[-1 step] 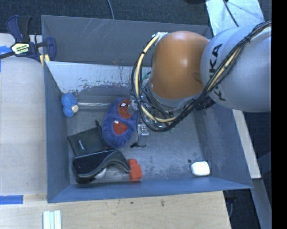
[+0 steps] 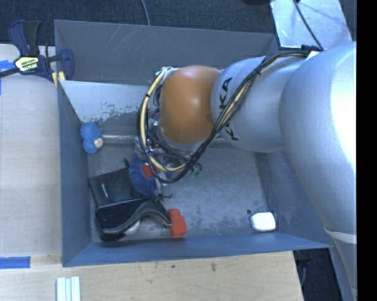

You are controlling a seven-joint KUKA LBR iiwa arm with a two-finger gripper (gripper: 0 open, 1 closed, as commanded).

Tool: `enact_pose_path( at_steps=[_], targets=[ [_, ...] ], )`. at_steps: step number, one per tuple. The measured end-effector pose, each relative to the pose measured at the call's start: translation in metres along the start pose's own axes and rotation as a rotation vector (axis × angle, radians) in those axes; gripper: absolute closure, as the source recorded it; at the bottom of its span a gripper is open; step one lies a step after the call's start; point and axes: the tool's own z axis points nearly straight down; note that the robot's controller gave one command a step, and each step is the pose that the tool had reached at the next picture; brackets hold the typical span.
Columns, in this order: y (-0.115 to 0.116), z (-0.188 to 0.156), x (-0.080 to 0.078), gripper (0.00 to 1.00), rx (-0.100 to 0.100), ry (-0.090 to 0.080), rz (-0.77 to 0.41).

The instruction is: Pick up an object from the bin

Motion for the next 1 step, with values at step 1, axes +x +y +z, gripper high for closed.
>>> enact_pose_path(
  at_steps=[1],
  targets=[
    [-0.0008,-0.0061,-0.0028,1.0,0.001,-0.008,0.001]
  ],
)
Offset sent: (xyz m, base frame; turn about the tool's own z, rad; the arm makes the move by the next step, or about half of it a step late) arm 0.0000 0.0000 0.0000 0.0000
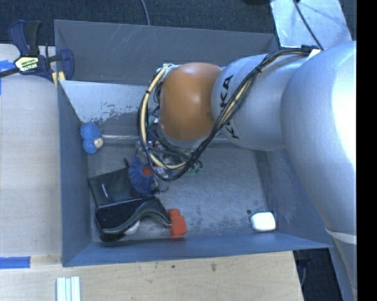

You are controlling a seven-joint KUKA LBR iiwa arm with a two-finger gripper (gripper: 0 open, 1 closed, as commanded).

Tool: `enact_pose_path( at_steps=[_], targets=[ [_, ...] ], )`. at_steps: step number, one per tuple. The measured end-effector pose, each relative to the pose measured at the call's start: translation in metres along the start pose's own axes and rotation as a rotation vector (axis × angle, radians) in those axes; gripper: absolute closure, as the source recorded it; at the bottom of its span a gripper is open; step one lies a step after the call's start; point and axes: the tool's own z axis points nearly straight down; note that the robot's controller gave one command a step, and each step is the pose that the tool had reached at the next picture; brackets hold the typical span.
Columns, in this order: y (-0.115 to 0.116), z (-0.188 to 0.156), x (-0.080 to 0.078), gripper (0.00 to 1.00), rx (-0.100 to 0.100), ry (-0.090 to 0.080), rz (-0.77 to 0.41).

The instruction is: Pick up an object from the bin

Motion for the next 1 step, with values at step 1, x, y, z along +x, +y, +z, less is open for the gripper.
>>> enact_pose_path(
  at_steps=[1],
  targets=[
    [-0.0044,-0.2942,0.0116,1.0,-0.001,-0.001,0.065]
  ],
)
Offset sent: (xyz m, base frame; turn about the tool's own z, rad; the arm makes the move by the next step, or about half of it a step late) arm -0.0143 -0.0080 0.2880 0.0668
